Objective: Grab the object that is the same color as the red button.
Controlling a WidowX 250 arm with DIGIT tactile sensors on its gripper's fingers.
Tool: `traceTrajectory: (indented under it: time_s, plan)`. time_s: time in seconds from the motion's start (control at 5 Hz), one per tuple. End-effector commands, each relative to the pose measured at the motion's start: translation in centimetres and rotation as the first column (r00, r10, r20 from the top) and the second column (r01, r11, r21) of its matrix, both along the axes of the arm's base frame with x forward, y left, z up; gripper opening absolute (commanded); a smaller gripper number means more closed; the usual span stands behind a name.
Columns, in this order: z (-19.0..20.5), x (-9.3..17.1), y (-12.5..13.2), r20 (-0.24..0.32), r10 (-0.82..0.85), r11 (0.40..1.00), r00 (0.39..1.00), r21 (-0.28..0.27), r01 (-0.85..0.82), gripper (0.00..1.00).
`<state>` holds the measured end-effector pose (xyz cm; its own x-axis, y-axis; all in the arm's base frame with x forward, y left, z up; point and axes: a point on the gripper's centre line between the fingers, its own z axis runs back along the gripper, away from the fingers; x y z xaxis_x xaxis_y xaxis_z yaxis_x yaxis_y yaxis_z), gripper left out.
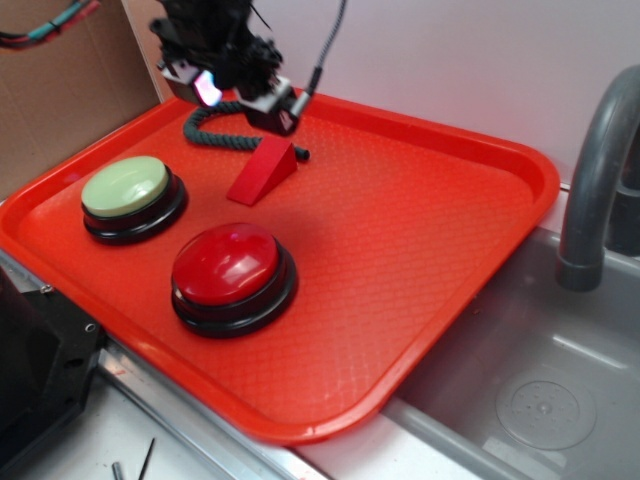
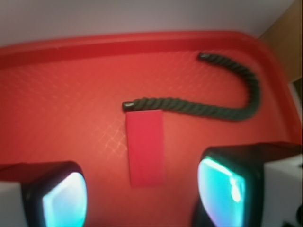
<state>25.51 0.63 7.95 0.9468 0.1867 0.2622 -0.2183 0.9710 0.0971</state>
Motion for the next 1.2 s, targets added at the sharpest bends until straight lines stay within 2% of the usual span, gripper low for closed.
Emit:
traceTrajectory:
  time_s: [0.0,0.2,0.4,0.6,0.8,1.0]
  plan:
    - [-1.9,2.0,2.0,-0.009,0.067,0.997,0.998,0.047,-0.066,1.0]
    - [-3.4,2.1,2.0,-0.041,0.046,0.997,0.998,0.058,-0.043,1.0]
    - [-4.5,2.2,1.9,-0.062,0.043,0.998,0.997,0.039,-0.041,1.0]
    - [-4.8,2.1,2.2,-0.06,0.053,0.998,0.997,0.032,-0.051,0.11]
    - [-5.3,1.9,2.5,-0.084,0.069,0.998,0.994,0.019,-0.068,0.0]
    - [-5.0,1.8,2.4,-0.099,0.045,0.999,0.994,0.028,-0.043,0.0]
